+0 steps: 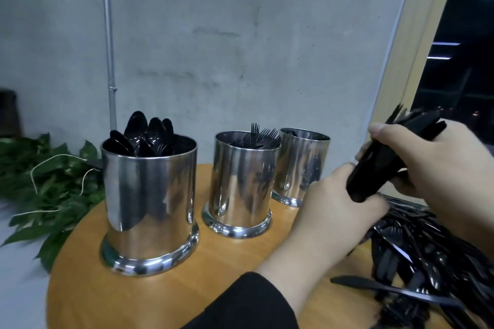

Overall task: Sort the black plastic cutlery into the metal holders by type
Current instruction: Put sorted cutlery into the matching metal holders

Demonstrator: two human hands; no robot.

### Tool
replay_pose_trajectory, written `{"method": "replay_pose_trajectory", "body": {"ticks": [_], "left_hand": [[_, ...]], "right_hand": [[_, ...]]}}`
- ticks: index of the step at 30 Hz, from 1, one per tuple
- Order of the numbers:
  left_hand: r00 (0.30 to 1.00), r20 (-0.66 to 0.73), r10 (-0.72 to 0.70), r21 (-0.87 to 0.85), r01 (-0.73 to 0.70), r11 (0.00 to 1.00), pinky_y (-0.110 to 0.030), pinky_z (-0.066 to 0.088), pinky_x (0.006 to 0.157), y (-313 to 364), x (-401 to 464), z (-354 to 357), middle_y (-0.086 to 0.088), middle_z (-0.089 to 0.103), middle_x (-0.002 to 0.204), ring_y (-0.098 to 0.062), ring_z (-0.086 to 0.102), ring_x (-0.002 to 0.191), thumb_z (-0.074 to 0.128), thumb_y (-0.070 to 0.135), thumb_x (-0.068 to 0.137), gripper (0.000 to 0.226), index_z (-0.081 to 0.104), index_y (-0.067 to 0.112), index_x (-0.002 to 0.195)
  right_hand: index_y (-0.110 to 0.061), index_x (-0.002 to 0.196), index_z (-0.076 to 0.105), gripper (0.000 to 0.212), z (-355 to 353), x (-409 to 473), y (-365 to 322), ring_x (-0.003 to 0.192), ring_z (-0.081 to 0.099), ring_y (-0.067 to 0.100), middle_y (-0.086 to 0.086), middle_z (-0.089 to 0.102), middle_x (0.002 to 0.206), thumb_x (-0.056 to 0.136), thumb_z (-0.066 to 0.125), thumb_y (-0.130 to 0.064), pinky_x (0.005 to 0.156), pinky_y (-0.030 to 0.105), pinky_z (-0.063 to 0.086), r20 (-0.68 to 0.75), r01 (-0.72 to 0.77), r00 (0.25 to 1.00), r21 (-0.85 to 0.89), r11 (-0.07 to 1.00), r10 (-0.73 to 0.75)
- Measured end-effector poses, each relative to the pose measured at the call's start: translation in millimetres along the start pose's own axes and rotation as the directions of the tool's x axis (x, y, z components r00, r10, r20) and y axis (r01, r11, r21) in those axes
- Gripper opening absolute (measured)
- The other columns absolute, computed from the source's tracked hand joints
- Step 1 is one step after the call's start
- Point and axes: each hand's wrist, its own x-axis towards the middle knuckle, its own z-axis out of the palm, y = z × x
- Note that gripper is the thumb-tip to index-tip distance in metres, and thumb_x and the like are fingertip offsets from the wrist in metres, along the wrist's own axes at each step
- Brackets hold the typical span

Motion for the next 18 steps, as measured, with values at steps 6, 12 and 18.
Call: {"method": "replay_pose_trajectory", "body": {"ticks": [6,12,18], "left_hand": [[0.990,-0.140,-0.021,-0.125,0.003,0.992,-0.017,0.054,0.073,-21,12,-23,0.015,0.068,0.098,-0.001,0.066,0.088,0.078,0.042,0.085,0.040,0.054,0.042,0.118],[0.966,-0.260,0.019,0.015,-0.015,1.000,-0.018,0.048,0.095,-54,42,-13,0.025,0.057,0.118,0.007,0.056,0.109,0.055,0.040,0.103,0.030,0.051,0.038,0.133],[0.987,-0.158,-0.029,0.201,0.061,0.978,-0.025,0.038,0.111,-100,45,9,0.027,0.044,0.141,0.005,0.040,0.129,0.044,0.038,0.107,0.035,0.045,0.041,0.142]], "right_hand": [[0.003,0.084,0.066,0.045,32,57,-13,0.052,0.051,0.025,0.027,0.069,0.078,0.094,0.062,-0.041,0.058,0.042,0.042,0.027,0.029,0.999,0.061,0.998,-0.031],[-0.007,0.086,0.060,0.028,29,123,-9,0.056,0.052,0.020,0.012,0.064,0.074,0.094,0.063,-0.033,0.055,0.033,0.042,-0.231,0.071,0.973,0.183,0.981,-0.028],[-0.012,0.084,0.054,0.026,54,189,13,0.062,0.048,0.021,0.006,0.052,0.071,0.093,0.057,-0.036,0.059,0.033,0.037,-0.223,0.098,0.971,0.025,0.995,-0.090]]}}
